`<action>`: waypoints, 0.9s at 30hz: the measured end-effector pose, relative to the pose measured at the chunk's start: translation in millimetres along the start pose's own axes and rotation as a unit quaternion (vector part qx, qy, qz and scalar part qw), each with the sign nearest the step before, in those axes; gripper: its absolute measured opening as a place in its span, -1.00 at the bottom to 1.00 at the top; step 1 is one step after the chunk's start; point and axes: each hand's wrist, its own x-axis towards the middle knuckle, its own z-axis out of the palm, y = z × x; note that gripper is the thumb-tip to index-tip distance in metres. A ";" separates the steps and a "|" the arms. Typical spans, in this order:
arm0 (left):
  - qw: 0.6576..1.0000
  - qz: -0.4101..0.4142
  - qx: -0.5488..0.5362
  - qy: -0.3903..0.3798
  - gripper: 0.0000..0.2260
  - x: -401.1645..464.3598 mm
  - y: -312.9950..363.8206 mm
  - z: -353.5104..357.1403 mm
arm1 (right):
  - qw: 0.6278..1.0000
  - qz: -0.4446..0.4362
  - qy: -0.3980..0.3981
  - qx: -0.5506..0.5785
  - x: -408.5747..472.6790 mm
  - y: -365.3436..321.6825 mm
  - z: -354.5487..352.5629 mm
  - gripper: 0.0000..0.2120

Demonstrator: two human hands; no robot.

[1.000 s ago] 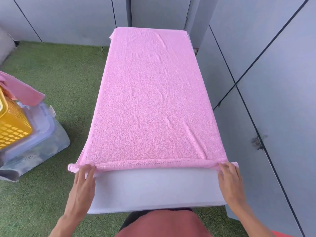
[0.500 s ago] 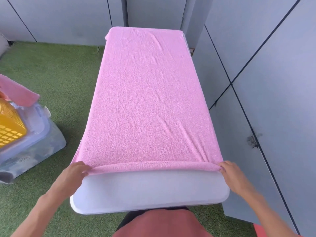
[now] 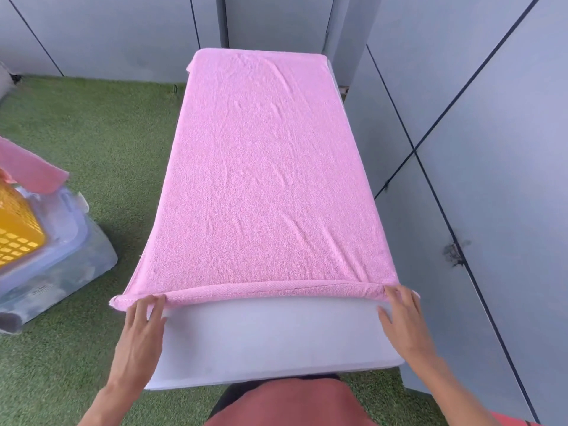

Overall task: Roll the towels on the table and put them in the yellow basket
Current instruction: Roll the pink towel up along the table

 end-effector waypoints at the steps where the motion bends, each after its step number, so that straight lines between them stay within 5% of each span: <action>1: 1.000 0.005 -0.002 -0.005 -0.54 0.9 -1.3 0.6 | 1.000 0.009 -0.012 0.008 1.2 0.7 1.8 -0.59; 5: 0.999 -0.005 -0.045 -0.017 -0.57 30.0 -13.7 6.8 | 0.997 0.065 -0.008 0.039 15.6 -3.5 2.1 -0.74; 12: 0.994 0.012 -0.063 -0.091 -0.73 40.6 -30.5 -7.8 | 0.996 0.006 -0.084 -0.035 14.0 12.2 -7.3 -0.82; 17: 0.961 -0.072 -0.188 -0.191 -0.70 73.0 -38.1 -31.2 | 0.987 0.036 -0.128 0.090 39.5 10.5 -24.5 -0.81; 21: 0.954 -0.162 -0.230 -0.106 -0.79 86.3 -31.5 -36.8 | 0.972 0.090 -0.112 0.183 45.2 3.2 -25.8 -0.76; 24: 0.996 -0.071 -0.044 -0.016 -0.92 66.9 -22.9 -24.9 | 0.982 0.070 -0.090 0.148 33.7 5.7 -20.6 -0.74; 27: 1.000 0.007 -0.006 -0.006 -0.74 39.5 -12.4 -5.8 | 0.989 0.060 -0.073 0.110 24.3 8.7 -15.2 -0.73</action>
